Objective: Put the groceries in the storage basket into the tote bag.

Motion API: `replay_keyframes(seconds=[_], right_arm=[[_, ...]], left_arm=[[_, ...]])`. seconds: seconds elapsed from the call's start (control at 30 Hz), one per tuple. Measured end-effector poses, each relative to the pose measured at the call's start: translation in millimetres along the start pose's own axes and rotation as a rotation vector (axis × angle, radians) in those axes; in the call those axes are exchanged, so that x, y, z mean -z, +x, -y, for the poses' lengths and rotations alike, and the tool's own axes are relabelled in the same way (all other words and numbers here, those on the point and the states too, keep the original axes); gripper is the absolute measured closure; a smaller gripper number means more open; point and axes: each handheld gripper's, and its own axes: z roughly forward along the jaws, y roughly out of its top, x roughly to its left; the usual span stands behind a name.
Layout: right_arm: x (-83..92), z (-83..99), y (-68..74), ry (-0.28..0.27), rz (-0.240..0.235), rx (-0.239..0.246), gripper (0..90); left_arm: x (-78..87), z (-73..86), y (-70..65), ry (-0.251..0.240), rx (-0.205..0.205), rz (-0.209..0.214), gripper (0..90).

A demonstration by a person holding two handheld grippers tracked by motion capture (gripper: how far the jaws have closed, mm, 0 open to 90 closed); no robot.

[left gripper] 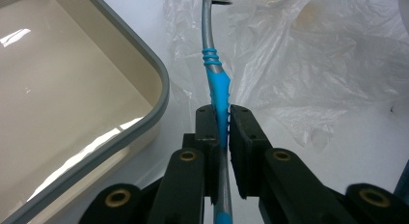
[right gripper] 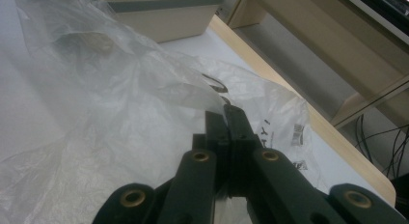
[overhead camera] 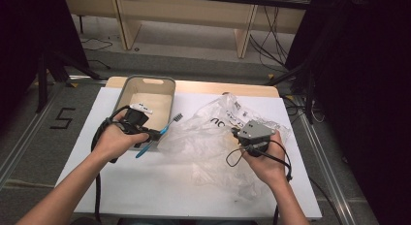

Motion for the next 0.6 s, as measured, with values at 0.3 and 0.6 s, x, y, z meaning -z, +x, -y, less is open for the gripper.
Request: replay_keyframes(seconds=[0.3,0.6], right_arm=[[-0.1,0.0,0.0,-0.001,0.0,-0.001,90.0],[0.0,-0.1,0.2,0.001,-0.001,0.002,90.0]], left_arm=[[-3.7,2.3,-4.3,0.016,-0.022,0.014,82.0],[-8.2,5.7,-11.2,0.032,-0.045,0.039,82.1]])
